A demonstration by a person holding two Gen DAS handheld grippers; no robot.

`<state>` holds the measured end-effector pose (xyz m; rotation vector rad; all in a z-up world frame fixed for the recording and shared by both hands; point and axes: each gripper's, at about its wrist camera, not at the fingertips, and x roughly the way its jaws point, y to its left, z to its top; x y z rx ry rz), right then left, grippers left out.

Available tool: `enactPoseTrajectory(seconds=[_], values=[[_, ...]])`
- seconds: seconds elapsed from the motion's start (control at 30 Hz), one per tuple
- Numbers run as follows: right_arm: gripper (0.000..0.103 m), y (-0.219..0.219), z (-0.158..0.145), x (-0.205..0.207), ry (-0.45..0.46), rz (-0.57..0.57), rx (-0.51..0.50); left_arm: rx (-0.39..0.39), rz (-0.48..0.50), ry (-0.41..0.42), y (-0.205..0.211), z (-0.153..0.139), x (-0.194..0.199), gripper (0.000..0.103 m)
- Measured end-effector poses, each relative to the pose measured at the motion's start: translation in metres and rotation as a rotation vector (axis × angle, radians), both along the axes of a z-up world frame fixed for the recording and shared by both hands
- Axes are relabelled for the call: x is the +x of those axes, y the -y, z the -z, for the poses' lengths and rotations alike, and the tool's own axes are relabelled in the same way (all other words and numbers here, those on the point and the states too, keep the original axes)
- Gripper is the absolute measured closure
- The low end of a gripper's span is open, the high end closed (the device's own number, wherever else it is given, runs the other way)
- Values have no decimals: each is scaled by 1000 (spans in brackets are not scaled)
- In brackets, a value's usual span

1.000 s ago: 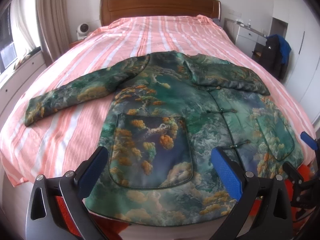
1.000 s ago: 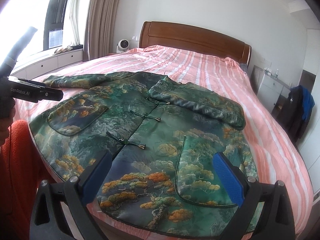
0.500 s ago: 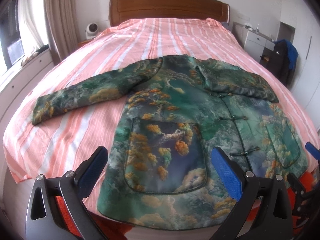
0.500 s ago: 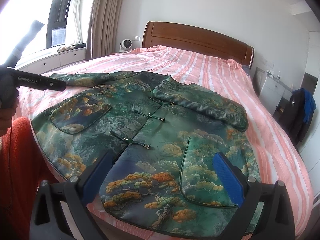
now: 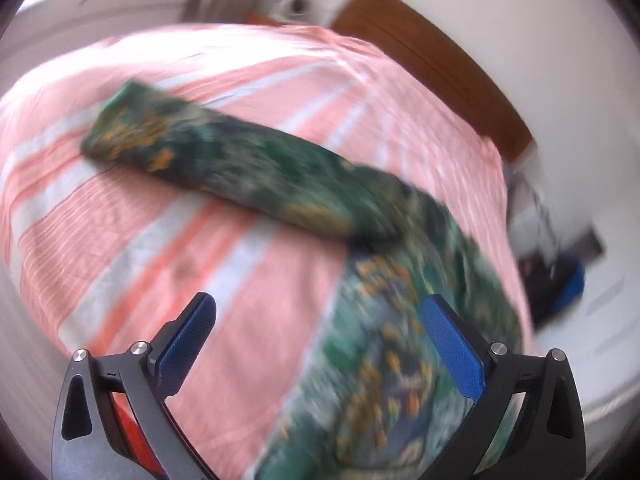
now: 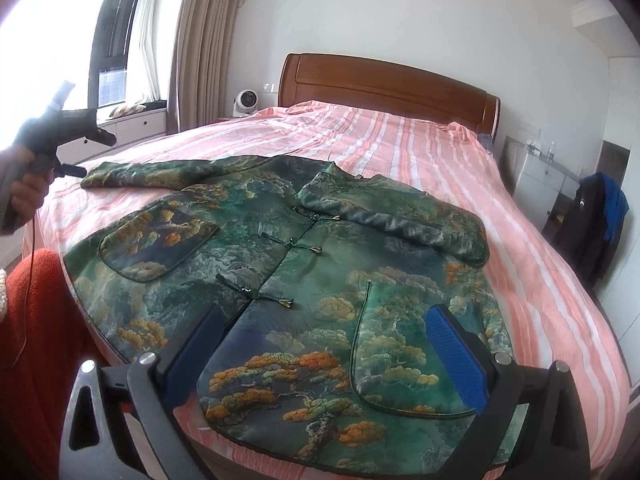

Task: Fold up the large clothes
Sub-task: 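Move the left gripper to the cuff of the other sleeve, then grasp the other sleeve cuff with the left gripper and lift it, then lay the held sleeve across the jacket over the folded sleeve and release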

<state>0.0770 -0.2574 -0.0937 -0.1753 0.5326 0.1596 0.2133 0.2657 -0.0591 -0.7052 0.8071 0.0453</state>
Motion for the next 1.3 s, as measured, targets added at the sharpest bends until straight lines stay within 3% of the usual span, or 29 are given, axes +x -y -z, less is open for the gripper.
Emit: enactPoseTrajectory(seconds=[0.1, 0.17, 0.3, 0.47, 0.5, 0.53, 0.63, 0.8, 0.93, 1.07, 1.17, 1.2, 1.23, 1.3], values=[[3, -2, 1, 2, -11, 0, -6, -89, -131, -79, -55, 27, 32, 0], [3, -7, 3, 3, -18, -8, -20, -142, -164, -107, -77, 45, 52, 0], [3, -15, 6, 3, -36, -31, -28, -145, -283, -178, -101, 75, 85, 4], [3, -19, 12, 5, -60, -39, -37, -44, -315, -191, -102, 76, 112, 54], [3, -18, 13, 4, -60, -41, -36, 14, -312, -188, -98, 67, 117, 75], [3, -17, 14, 5, -59, -41, -34, 71, -298, -181, -93, 56, 122, 85], [3, -12, 16, 6, -54, -34, -18, 281, -205, -88, -59, 1, 140, 91], [3, -2, 17, 9, -47, -30, 26, 581, 98, 184, 78, -112, 156, 92], [3, 5, 19, 11, -52, -17, 51, 736, 391, 340, 217, -139, 154, 92], [3, 13, 18, 8, -46, 5, 65, 808, 610, 362, 335, -102, 159, 91], [3, 18, 17, 6, -44, 22, 70, 842, 763, 203, 394, -40, 178, 71], [3, 20, 17, 5, -43, 26, 72, 867, 805, 129, 409, -18, 180, 48], [3, 21, 17, 4, -43, 31, 74, 893, 833, 73, 418, 0, 181, 41], [3, 24, 17, 3, -44, 36, 77, 902, 889, 12, 423, 26, 173, 41]])
